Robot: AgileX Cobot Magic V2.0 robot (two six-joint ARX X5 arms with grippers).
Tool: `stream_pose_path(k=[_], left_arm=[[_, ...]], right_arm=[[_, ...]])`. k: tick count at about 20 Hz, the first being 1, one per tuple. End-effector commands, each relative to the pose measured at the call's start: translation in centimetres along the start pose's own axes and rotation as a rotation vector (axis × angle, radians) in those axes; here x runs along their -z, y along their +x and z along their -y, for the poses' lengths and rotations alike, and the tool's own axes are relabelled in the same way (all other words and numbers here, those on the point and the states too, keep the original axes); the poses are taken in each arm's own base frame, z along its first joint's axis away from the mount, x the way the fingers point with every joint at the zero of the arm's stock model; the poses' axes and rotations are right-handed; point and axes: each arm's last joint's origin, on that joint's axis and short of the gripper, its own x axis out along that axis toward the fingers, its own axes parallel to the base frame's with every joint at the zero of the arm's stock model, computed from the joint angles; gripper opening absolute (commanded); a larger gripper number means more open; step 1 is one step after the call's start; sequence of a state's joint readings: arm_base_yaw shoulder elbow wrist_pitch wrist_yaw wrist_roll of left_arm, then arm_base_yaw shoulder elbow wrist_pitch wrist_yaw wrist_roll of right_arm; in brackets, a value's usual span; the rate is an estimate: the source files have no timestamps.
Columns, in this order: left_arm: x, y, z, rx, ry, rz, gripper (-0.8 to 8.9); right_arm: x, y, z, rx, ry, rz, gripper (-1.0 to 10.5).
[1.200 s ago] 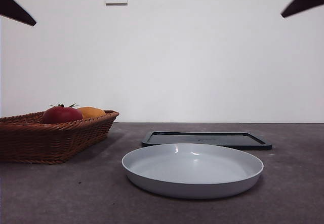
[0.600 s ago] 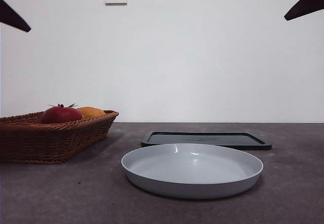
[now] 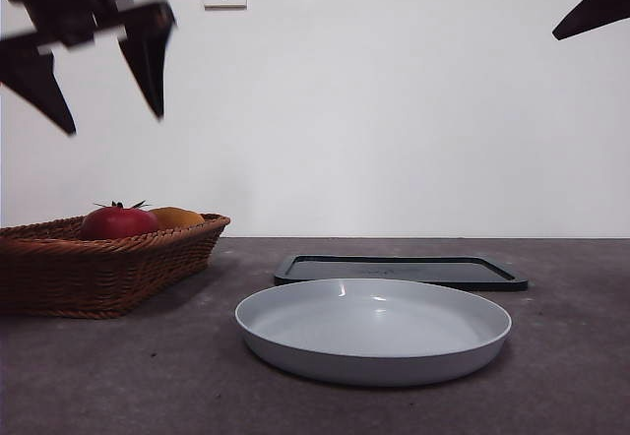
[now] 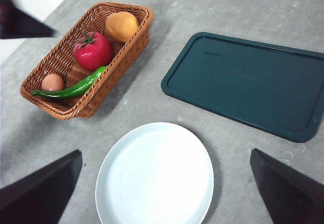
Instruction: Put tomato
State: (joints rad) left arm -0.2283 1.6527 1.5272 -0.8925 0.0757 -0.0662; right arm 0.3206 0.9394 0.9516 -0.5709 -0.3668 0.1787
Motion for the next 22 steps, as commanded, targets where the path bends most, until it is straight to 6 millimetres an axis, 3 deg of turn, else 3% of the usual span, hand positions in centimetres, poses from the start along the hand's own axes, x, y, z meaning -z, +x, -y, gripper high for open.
stream_pose_path(k=[1, 7, 12, 21, 22], left_arm=[[-1.6, 2.7, -0.8, -0.019, 0.045, -0.039, 7.19], [-3.9, 8.3, -4.1, -0.040, 0.014, -0.089, 7.19], [-4.0, 11.8, -5.2, 0.072, -0.014, -0.128, 7.19], [-2.8, 15.5, -5.3, 0.084, -0.015, -0.214, 7.00], [-2.8, 15.7, -5.3, 0.085, -0.016, -0.221, 6.56]], right_arm=[[-0.6, -0.1, -0.3, -0.010, -0.018, 0.019, 7.6], [-0.6, -0.1, -0.3, -0.010, -0.019, 0.020, 7.6], [-0.6, -0.1, -0.3, -0.010, -0.019, 0.021, 7.6], [-1.2, -0.2, -0.4, -0.021, -0.042, 0.081, 7.6], [-1.2, -0.2, -0.4, -0.021, -0.042, 0.080, 7.6]])
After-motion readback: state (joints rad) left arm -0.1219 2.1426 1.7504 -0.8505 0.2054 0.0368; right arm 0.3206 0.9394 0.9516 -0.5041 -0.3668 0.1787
